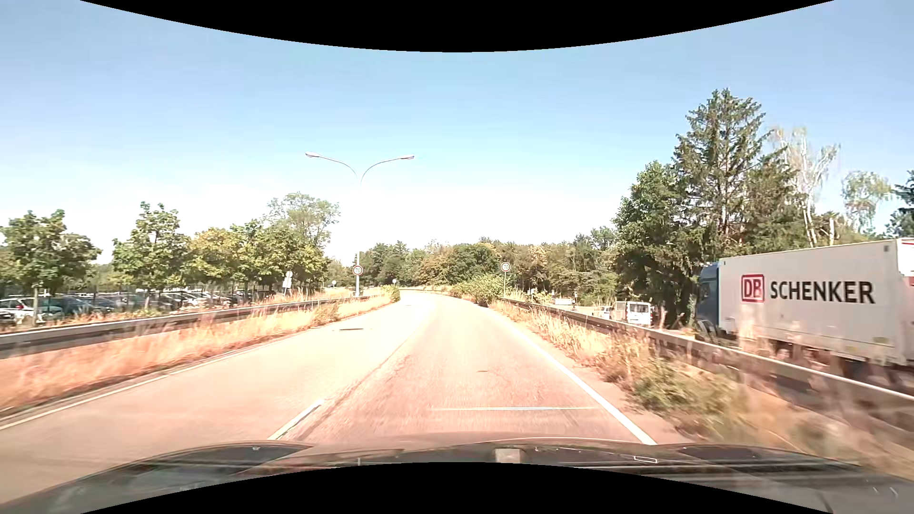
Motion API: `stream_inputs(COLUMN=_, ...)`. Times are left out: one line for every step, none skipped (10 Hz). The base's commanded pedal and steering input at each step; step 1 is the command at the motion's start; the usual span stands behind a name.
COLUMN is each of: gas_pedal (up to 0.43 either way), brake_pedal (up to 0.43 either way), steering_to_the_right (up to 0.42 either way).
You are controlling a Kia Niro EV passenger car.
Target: Follow the waypoints while adhering to traffic rules and regulations
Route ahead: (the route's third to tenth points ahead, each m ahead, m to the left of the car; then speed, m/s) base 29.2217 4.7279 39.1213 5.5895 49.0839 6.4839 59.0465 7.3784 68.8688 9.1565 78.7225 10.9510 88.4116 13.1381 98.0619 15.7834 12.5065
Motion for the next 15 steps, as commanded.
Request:
stream_inputs(gas_pedal=0.110, brake_pedal=0.000, steering_to_the_right=-0.007)
stream_inputs(gas_pedal=0.110, brake_pedal=0.000, steering_to_the_right=-0.007)
stream_inputs(gas_pedal=0.110, brake_pedal=0.000, steering_to_the_right=-0.007)
stream_inputs(gas_pedal=0.110, brake_pedal=0.000, steering_to_the_right=-0.007)
stream_inputs(gas_pedal=0.110, brake_pedal=0.000, steering_to_the_right=-0.007)
stream_inputs(gas_pedal=0.118, brake_pedal=0.000, steering_to_the_right=-0.007)
stream_inputs(gas_pedal=0.118, brake_pedal=0.000, steering_to_the_right=-0.007)
stream_inputs(gas_pedal=0.118, brake_pedal=0.000, steering_to_the_right=-0.007)
stream_inputs(gas_pedal=0.118, brake_pedal=0.000, steering_to_the_right=-0.007)
stream_inputs(gas_pedal=0.118, brake_pedal=0.000, steering_to_the_right=-0.007)
stream_inputs(gas_pedal=0.118, brake_pedal=0.000, steering_to_the_right=-0.006)
stream_inputs(gas_pedal=0.118, brake_pedal=0.000, steering_to_the_right=-0.007)
stream_inputs(gas_pedal=0.118, brake_pedal=0.000, steering_to_the_right=-0.007)
stream_inputs(gas_pedal=0.118, brake_pedal=0.000, steering_to_the_right=-0.007)
stream_inputs(gas_pedal=0.118, brake_pedal=0.000, steering_to_the_right=-0.007)
